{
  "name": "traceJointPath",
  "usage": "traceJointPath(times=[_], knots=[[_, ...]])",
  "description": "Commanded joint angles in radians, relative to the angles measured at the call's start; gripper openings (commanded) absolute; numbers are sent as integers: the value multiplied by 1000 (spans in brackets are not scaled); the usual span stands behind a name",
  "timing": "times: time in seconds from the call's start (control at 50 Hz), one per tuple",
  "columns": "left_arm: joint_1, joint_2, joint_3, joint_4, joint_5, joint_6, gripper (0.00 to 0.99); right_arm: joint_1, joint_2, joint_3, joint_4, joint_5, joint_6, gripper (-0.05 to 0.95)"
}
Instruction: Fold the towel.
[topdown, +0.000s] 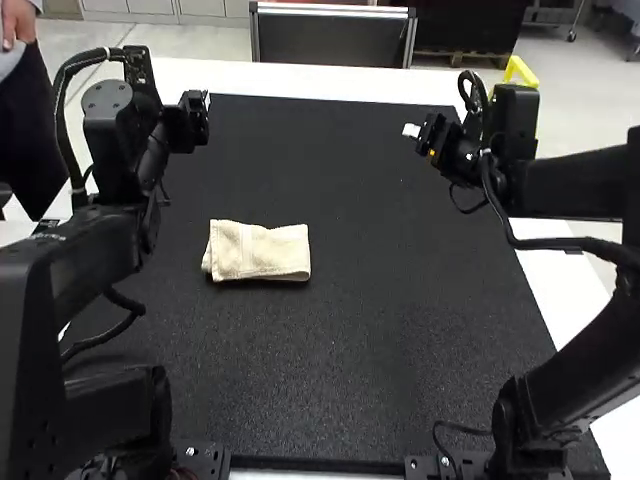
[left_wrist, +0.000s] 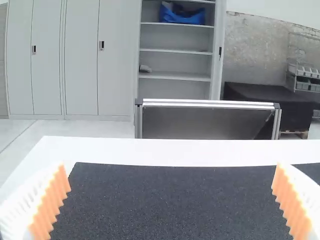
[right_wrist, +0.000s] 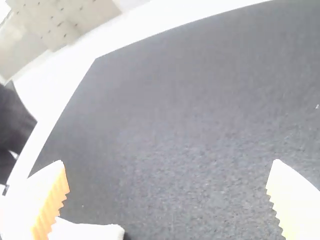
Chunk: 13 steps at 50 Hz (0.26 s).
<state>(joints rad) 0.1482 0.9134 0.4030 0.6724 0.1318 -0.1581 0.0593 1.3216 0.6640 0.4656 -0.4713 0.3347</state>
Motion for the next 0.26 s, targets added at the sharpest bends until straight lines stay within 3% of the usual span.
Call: traceJointPath(times=[0.0,0.12,0.24], knots=[[-9,-45,-38,15,-15,11,959,-33,-88,-75,82,23,-34,920],[-7,-90,-95,36,-15,9,959,-62,-160,-179,223,25,-51,920],[-9,-148,-144,70,-14,9,959,-79,-223,-233,257,23,-54,920]])
